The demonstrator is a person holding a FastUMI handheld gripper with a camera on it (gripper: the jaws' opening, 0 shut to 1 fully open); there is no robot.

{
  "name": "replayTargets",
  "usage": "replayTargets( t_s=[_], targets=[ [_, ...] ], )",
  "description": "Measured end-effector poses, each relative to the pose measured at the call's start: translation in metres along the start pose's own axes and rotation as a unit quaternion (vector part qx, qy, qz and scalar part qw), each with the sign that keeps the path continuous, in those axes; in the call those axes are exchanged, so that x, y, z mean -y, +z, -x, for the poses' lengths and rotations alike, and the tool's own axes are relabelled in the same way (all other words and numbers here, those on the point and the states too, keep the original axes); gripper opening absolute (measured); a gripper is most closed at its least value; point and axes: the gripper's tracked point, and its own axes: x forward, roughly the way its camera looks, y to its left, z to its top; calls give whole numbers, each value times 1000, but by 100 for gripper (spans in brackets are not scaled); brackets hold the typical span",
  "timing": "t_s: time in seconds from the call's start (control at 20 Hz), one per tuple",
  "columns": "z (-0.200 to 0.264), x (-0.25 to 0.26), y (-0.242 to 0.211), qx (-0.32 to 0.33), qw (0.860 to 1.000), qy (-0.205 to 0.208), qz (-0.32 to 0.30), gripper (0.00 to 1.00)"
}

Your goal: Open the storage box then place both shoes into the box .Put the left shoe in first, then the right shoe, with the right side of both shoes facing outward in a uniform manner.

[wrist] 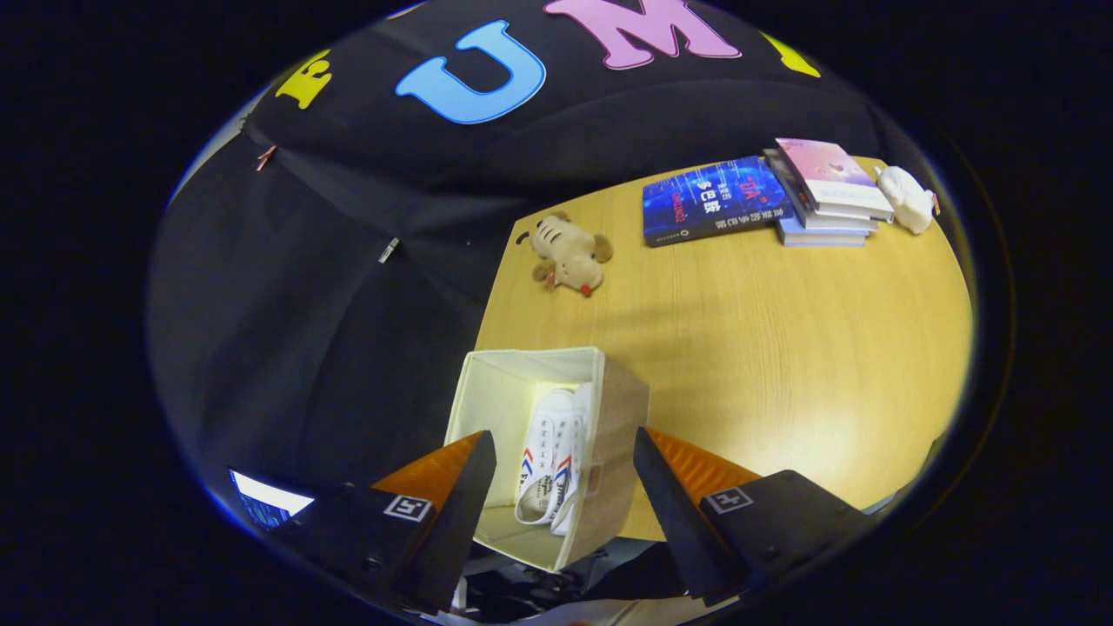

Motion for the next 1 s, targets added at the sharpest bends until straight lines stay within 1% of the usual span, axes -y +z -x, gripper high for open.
replayTargets(
  t_s=[0.25,0.45,0.75,0.9,1.0],
  targets=[
    [26,42,28,49,998,-33,27,97],
    [60,73,56,103,991,-57,58,97],
    [113,116,107,194,969,-95,118,97],
    [137,128,125,235,955,-105,144,98],
    [152,131,135,260,946,-103,165,99]
  ],
)
